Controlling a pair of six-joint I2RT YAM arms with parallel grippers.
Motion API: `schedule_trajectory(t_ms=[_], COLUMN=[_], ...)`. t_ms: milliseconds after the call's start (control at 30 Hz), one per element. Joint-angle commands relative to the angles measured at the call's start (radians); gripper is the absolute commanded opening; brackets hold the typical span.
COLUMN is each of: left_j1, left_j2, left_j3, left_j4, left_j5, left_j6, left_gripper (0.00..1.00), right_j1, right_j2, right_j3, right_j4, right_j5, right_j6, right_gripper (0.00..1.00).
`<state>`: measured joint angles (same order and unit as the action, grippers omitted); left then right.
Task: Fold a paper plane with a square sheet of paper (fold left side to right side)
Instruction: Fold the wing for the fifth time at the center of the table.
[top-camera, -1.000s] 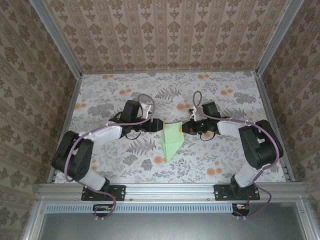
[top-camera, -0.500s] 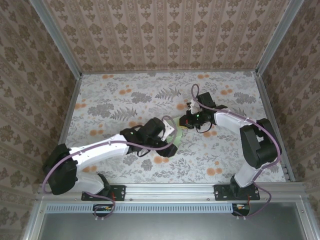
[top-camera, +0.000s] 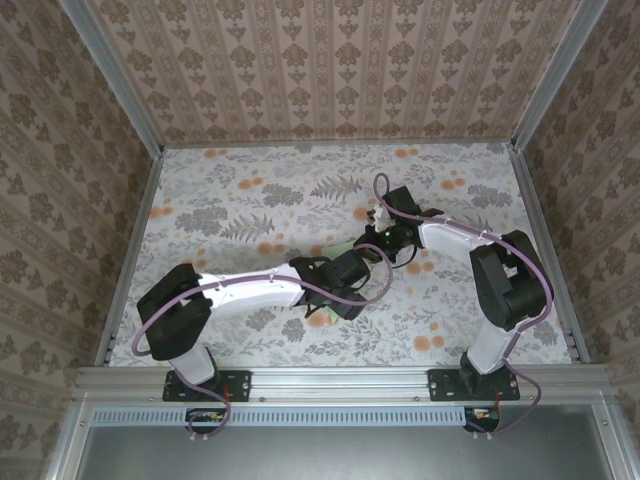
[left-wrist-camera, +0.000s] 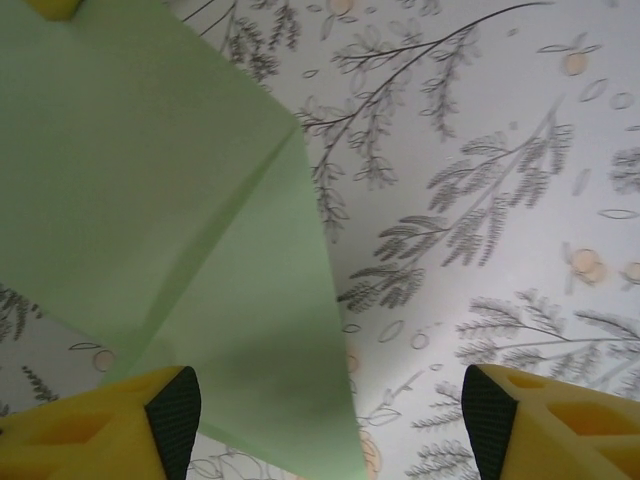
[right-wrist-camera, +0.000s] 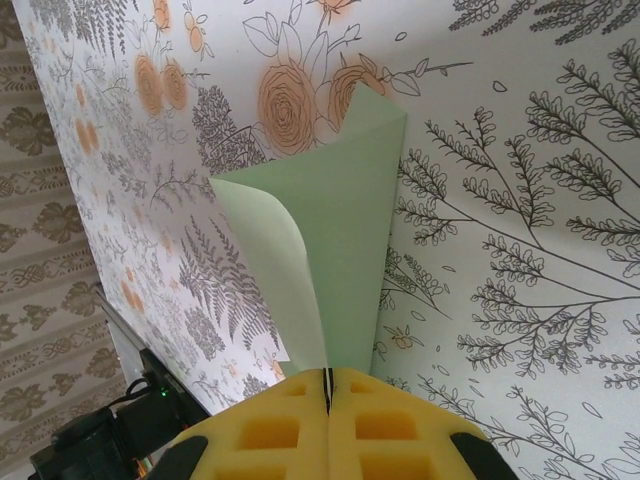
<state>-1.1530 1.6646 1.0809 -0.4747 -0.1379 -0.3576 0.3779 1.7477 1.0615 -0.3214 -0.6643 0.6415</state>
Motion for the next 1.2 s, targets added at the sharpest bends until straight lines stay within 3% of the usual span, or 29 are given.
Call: schedule_trajectory(t_ms=[0, 200, 567, 800, 1000, 1167], left_j1=[-0.014, -0.017, -0.017, -0.011, 0.022, 0.090], left_j2=[0.031, 0.073, 0.080, 0.078, 0.027, -0.049], left_j3=[0.036, 0.055, 0.054, 0.046, -0.008, -0.096], left_j4=[-0.067, -0.076, -0.066, -0.052, 0.015, 0.138], left_j5=[-0.106, -0.124, -0.117, -0.099, -0.037, 0.102], left_j6=[-0.040, -0.050, -0.053, -0.053, -0.075, -0.108], left_gripper=[0.72, 0.64, 0.30, 0.17, 0.10, 0.10], right_j1=[0.006, 0.009, 0.010, 0.010, -0.002, -0.043], right_j2=[0.022, 0.032, 0.048, 0.045, -0.043, -0.186], right_j3=[0.025, 0.023, 0.034, 0.044, 0.030, -0.053], right_j4=[-0.029, -0.025, -0.045, -0.047, -0.028, -0.004], right_j5=[0.011, 0.007, 0.012, 0.016, 0.115, 0.260], right_j6=[0.023, 0.025, 0.009, -0.001, -0.024, -0.029], right_gripper=[0.00, 0.00, 0.00, 0.00, 0.27, 0.52])
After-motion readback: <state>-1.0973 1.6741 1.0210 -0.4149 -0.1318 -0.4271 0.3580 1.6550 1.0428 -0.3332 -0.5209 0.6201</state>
